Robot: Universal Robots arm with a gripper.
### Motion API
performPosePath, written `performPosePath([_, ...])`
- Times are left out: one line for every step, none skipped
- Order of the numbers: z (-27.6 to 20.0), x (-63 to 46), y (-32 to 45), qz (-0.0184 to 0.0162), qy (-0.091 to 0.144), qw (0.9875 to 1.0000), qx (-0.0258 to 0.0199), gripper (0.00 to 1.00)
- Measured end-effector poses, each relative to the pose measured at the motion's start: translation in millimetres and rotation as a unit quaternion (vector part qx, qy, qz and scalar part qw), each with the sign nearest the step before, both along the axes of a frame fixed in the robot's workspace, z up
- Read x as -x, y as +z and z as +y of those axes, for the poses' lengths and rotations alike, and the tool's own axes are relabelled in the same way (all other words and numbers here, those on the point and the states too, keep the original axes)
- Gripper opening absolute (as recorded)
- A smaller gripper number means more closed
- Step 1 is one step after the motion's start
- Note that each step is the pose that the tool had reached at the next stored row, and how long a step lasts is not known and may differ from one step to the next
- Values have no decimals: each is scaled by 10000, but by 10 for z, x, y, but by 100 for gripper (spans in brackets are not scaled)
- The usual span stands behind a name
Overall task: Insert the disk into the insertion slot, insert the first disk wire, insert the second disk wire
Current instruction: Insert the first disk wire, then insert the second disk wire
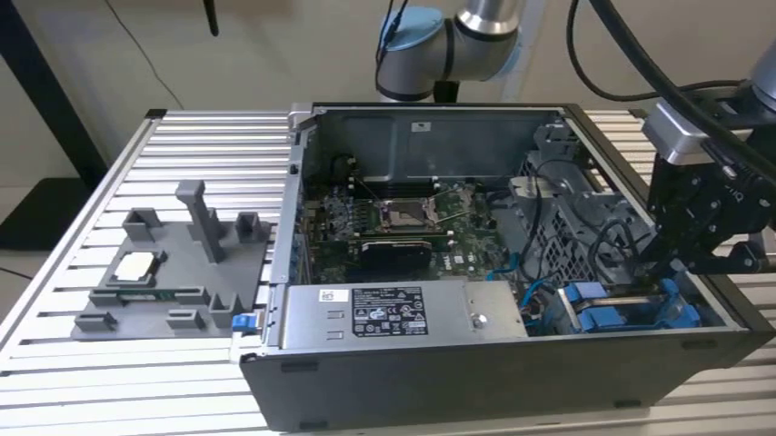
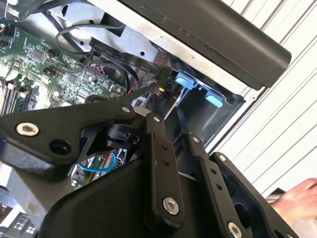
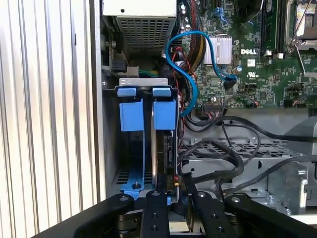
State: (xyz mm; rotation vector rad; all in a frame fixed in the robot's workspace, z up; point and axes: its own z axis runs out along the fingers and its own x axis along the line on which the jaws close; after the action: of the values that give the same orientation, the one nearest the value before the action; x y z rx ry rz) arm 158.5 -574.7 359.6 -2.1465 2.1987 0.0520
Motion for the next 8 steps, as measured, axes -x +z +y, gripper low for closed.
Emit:
performPosePath([0,0,0,0,0,10000,0,27])
performPosePath([0,0,1,0,0,10000,0,27])
performPosePath([0,0,8,0,0,10000,2,27])
performPosePath([0,0,20,0,0,10000,3,27])
performPosePath([0,0,36,0,0,10000,1,27])
performPosePath([0,0,48,0,0,10000,0,27])
performPosePath([0,0,59,0,0,10000,1,27])
performPosePath([0,0,64,0,0,10000,0,27])
